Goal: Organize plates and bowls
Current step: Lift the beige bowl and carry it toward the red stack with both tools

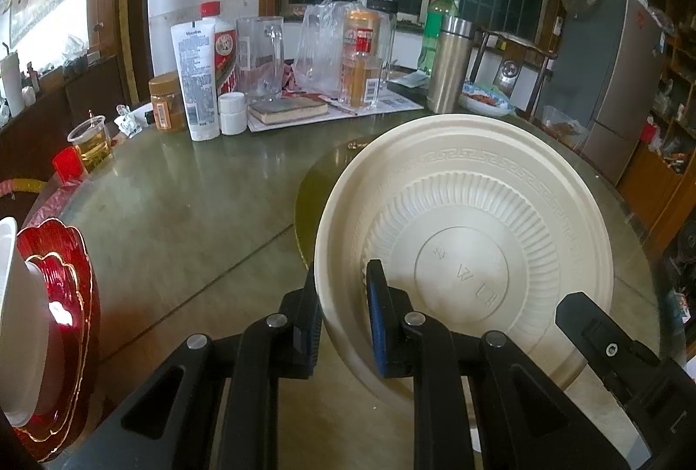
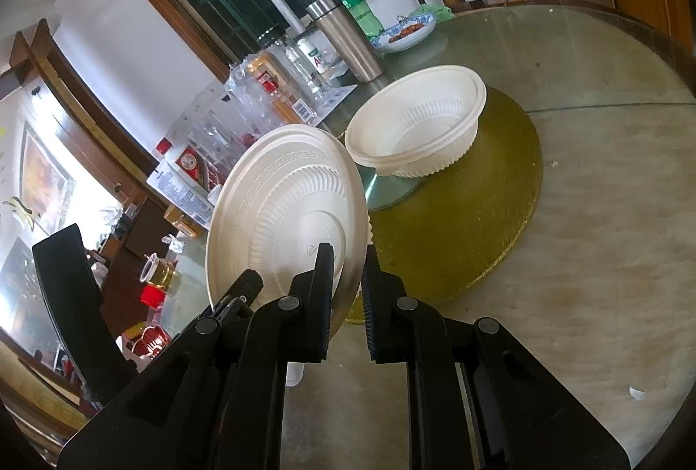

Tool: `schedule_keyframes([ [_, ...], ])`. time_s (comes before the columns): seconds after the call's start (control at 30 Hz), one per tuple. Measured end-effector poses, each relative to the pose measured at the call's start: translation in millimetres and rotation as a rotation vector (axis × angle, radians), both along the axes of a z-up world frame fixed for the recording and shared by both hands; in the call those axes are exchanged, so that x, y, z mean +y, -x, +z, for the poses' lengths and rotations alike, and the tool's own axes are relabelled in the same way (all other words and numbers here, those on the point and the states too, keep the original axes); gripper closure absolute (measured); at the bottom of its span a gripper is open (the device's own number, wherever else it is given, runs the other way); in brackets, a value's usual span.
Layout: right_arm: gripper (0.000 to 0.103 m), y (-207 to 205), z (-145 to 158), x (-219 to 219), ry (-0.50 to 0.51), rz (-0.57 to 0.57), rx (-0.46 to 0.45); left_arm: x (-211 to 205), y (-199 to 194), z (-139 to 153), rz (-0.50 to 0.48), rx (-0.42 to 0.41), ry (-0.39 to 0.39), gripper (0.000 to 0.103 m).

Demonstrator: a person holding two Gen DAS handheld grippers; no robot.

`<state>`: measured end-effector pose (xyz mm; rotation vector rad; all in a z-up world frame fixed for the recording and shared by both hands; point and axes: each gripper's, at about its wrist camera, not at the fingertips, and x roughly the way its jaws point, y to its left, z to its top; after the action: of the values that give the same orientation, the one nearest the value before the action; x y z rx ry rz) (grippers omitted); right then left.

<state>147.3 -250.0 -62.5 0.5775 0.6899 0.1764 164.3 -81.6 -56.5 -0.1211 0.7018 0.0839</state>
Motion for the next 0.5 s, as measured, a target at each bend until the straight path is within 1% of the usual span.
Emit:
schedule_keyframes([
  [0.1,0.091,1.8,1.7,-0.6,0.000,-0.004,-0.011,-1.9,1.1,1.2,-0.003,-0.011,-0.004,0.085],
  [0.33,0.091,0.1,-0.1,-1.6,-0.006,-0.003,-0.004,-2.0,1.2,1.1,-0.007,-0.011,-0.011,0.085],
  [0.5,0.091,1.9,1.8,-2.8,-0.018,-0.003,-0.015,-0.9,4.6,4.7,-0.012,-0.031,-0.012,0.085],
])
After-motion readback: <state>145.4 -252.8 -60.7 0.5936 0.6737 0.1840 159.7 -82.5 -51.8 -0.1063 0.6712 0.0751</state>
